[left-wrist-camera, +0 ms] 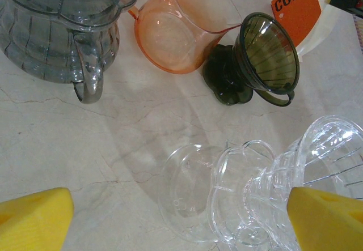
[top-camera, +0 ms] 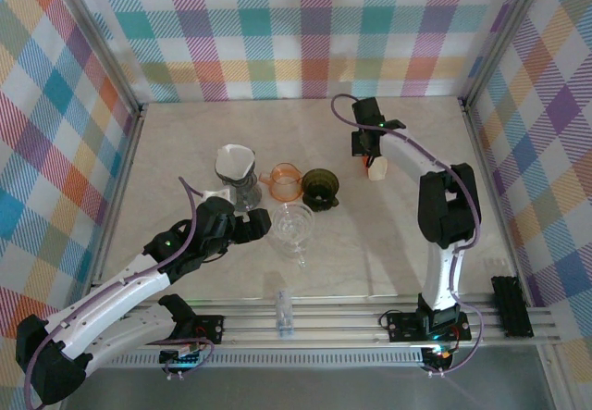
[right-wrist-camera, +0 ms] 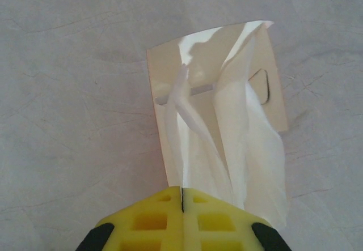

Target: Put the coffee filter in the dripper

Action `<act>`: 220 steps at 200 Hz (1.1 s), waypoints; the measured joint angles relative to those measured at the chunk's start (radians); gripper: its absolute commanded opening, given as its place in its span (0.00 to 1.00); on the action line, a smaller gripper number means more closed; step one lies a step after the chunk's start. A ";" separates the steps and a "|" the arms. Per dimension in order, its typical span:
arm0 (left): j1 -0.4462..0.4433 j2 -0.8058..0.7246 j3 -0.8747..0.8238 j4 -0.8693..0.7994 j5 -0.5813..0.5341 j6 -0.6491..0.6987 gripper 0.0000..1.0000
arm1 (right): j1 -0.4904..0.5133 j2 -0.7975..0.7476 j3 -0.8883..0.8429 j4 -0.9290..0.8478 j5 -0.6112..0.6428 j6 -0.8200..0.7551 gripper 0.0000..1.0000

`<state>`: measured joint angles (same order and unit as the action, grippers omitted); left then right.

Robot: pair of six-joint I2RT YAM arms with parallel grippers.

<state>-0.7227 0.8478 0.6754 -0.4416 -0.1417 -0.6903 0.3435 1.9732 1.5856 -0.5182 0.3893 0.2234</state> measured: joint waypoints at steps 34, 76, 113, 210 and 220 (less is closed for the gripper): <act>0.000 0.000 0.000 0.000 0.000 0.000 0.97 | 0.012 -0.064 -0.009 -0.011 0.000 0.007 0.00; 0.000 0.000 0.000 -0.002 -0.002 0.000 0.97 | 0.040 -0.204 -0.101 -0.027 -0.001 0.043 0.00; 0.000 0.000 0.006 -0.021 -0.010 -0.001 0.97 | 0.072 -0.377 -0.212 -0.039 -0.008 0.084 0.00; 0.001 -0.079 0.020 -0.111 -0.035 -0.046 0.98 | 0.322 -0.898 -0.406 -0.183 -0.204 0.185 0.00; 0.001 -0.076 0.028 -0.128 -0.032 -0.046 0.98 | 0.344 -0.918 -0.400 -0.209 -0.240 0.189 0.00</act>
<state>-0.7219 0.7719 0.7036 -0.5694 -0.1734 -0.7361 0.6880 1.0550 1.1858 -0.7273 0.1490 0.4122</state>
